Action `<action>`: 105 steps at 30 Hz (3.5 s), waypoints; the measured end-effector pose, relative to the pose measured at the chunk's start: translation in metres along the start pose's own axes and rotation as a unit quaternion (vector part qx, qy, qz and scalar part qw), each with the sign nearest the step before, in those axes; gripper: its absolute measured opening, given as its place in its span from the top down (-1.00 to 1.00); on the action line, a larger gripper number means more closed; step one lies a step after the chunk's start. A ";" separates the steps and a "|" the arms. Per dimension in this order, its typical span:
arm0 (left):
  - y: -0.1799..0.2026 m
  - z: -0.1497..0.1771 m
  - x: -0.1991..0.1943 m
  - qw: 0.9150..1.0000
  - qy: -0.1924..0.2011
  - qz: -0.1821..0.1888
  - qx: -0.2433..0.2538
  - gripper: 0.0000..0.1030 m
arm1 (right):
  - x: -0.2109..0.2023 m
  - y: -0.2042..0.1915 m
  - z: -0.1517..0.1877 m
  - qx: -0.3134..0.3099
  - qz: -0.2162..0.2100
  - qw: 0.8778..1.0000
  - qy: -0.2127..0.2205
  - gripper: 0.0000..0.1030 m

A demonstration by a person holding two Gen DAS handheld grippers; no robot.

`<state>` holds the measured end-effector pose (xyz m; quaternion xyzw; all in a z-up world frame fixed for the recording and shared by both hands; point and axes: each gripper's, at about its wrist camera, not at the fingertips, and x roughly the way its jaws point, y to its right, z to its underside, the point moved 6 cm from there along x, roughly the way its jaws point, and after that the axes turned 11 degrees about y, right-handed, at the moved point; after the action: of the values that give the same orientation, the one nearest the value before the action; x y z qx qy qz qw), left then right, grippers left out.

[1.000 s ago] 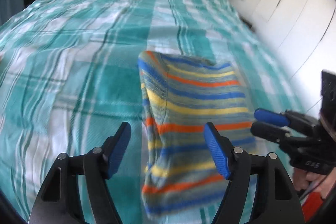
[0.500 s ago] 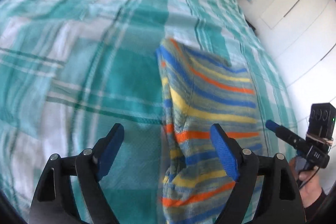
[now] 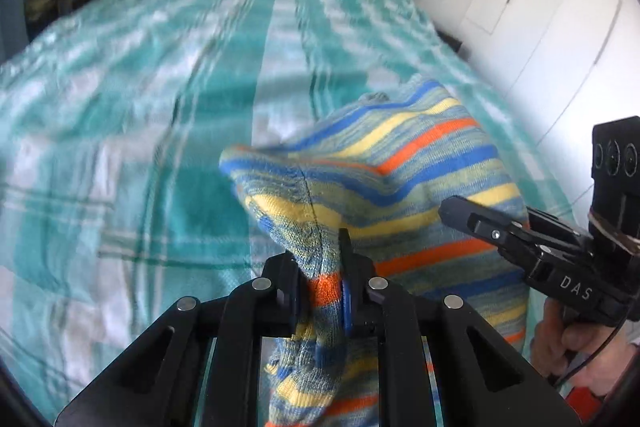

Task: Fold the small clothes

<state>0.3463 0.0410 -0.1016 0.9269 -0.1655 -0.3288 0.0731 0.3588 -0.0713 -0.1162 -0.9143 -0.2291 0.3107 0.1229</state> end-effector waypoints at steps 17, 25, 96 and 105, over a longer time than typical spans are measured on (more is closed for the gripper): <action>0.010 0.099 -0.073 0.981 -0.037 -0.159 0.104 -0.76 | -0.103 0.066 0.074 -0.022 0.163 0.983 -0.082 -0.71; 0.059 0.087 -0.163 0.976 0.018 -0.205 0.075 -0.99 | -0.191 -0.018 0.079 -0.082 0.166 0.982 -0.045 -0.94; 0.099 0.086 -0.277 0.974 -0.015 -0.220 0.054 -0.99 | -0.297 -0.117 0.068 -0.104 0.196 0.973 -0.067 -0.99; 0.089 0.081 -0.279 0.972 -0.006 -0.233 0.042 -1.00 | -0.302 -0.111 0.054 -0.102 0.210 0.971 -0.054 -0.99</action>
<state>0.0686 0.0551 0.0214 0.9403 0.0407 -0.3349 -0.0451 0.0754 -0.1206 0.0375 -0.9316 -0.0689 0.3532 -0.0513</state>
